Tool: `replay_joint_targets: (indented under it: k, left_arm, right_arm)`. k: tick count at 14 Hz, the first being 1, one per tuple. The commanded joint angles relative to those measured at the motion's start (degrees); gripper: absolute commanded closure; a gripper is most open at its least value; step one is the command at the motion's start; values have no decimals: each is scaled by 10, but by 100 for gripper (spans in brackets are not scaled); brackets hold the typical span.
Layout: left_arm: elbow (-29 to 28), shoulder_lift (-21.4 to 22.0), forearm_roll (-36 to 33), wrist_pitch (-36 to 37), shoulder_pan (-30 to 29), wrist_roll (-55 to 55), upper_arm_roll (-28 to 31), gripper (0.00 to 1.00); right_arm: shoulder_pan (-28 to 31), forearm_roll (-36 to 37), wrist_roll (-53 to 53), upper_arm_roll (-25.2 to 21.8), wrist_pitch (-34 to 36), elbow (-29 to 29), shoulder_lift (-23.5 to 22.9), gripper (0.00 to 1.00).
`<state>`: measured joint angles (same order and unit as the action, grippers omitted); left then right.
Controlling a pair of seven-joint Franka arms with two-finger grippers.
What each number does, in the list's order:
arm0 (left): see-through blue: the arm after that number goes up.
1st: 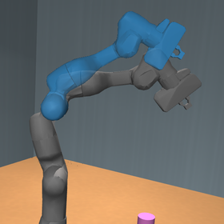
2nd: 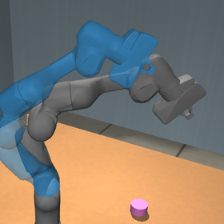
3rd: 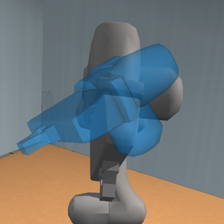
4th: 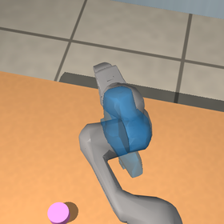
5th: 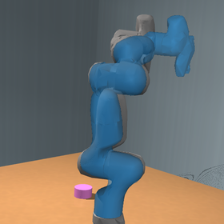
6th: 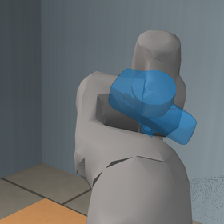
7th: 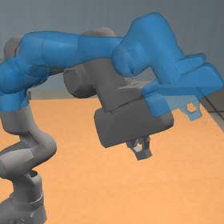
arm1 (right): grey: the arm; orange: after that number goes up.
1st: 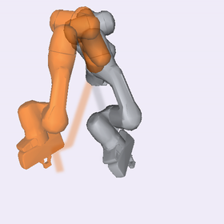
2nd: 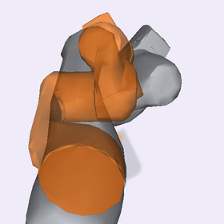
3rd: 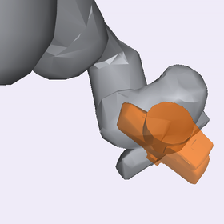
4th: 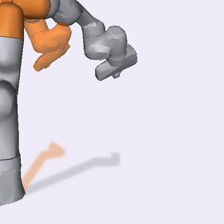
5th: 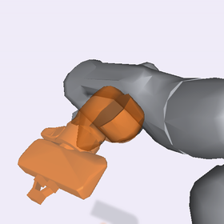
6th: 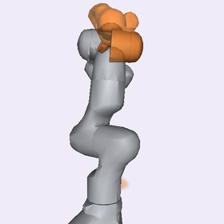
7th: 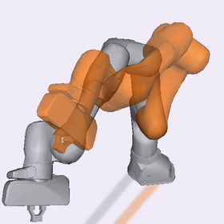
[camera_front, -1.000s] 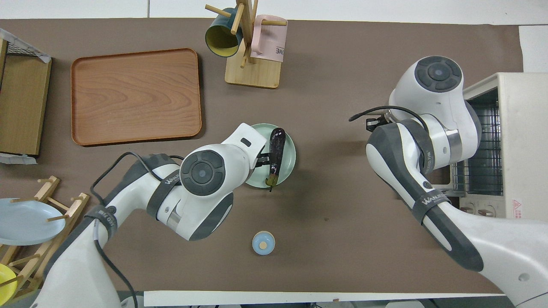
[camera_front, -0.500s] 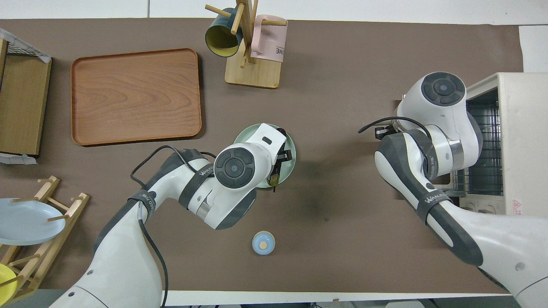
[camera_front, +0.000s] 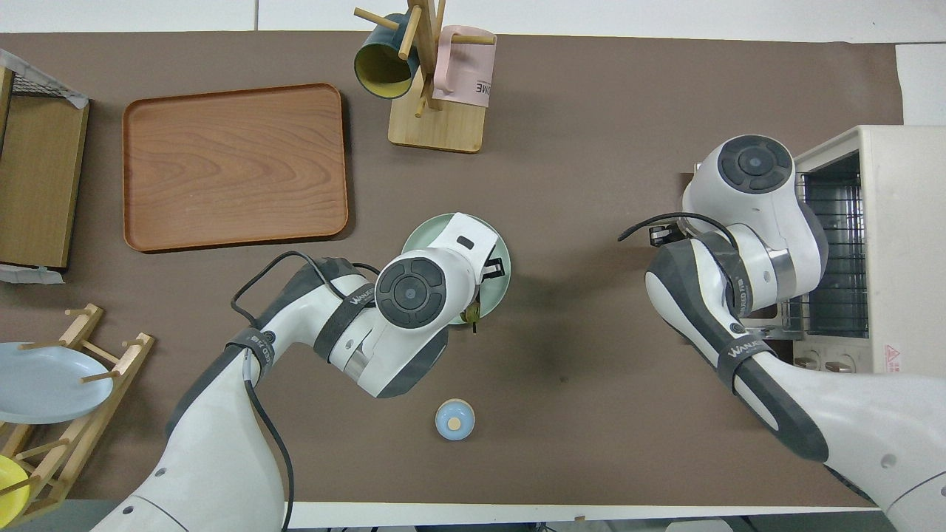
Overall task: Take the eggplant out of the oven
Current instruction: 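Carry the eggplant to the wooden tray with the left gripper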
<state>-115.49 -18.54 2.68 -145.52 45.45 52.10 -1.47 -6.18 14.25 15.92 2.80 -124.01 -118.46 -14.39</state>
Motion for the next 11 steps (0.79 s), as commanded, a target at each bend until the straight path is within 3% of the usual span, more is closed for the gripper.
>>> replay_joint_targets:
  k: [1,5,8,11]
  left_arm:
    - [2,27,-2,63,-6,7,16,100]
    - [8,76,-7,135,-134,-94,16,100]
    - [43,59,-7,143,-246,-201,14,100]
    - [105,10,-8,161,-340,-372,16,100]
  right_arm:
    - [13,28,-15,8,-4,-9,5,100]
    - [13,31,-18,8,-1,-9,5,99]
    - [10,64,-33,9,43,20,2,100]
    - [13,64,-82,9,129,86,-3,100]
